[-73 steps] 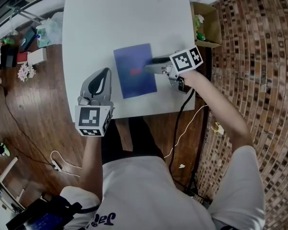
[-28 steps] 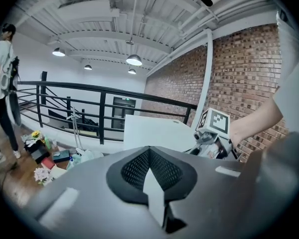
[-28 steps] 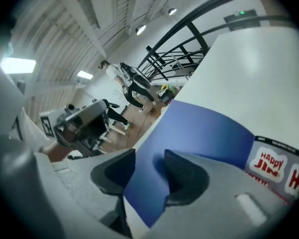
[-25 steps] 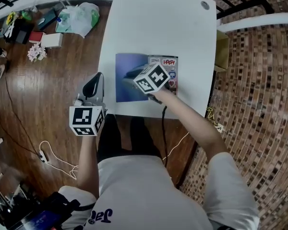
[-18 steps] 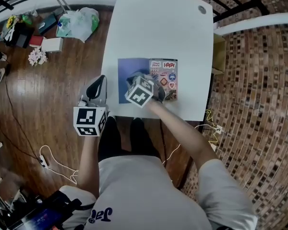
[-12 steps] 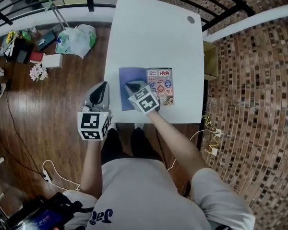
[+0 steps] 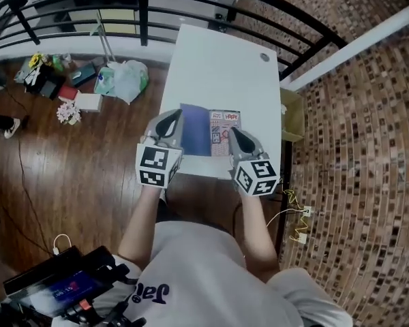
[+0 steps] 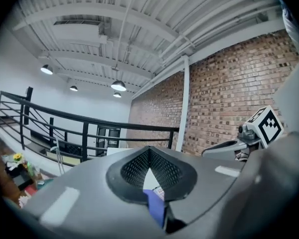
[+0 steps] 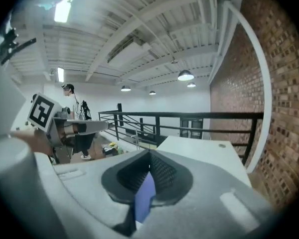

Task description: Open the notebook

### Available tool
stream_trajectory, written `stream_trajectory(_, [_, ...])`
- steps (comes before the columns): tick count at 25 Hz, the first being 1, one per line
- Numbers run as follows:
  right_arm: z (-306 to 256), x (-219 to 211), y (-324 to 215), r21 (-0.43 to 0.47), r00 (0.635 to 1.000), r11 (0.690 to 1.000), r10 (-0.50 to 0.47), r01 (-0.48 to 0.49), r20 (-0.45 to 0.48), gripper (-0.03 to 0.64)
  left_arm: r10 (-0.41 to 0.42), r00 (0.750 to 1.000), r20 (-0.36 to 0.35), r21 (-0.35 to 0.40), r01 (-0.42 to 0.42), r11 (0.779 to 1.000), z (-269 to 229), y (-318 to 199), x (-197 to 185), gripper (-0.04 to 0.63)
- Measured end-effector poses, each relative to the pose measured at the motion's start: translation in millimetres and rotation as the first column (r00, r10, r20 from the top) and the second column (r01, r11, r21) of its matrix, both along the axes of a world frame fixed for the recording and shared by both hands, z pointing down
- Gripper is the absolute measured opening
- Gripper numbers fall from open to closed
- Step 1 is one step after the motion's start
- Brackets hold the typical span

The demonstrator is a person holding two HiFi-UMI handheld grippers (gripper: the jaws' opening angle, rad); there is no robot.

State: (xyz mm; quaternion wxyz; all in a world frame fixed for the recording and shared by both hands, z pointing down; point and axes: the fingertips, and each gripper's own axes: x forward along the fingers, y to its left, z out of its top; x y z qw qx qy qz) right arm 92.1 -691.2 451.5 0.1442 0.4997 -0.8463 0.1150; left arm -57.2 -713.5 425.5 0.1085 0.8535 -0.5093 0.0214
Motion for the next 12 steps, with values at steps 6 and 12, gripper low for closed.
stream_trajectory(6, [-52.1, 46.6, 69.2, 0.183, 1.000, 0.983, 0.006, -0.002, -0.021, -0.008, 0.035, 0.997, 0.068, 0.073, -0.040, 0.997, -25.6, 76.7, 68.4, 0.017])
stream_trajectory(12, [-33.5, 165.3, 180.1, 0.151, 0.995, 0.984, 0.086, -0.092, 0.043, -0.008, 0.068, 0.988, 0.141, 0.024, -0.072, 0.997, -9.3, 184.9, 186.5, 0.015])
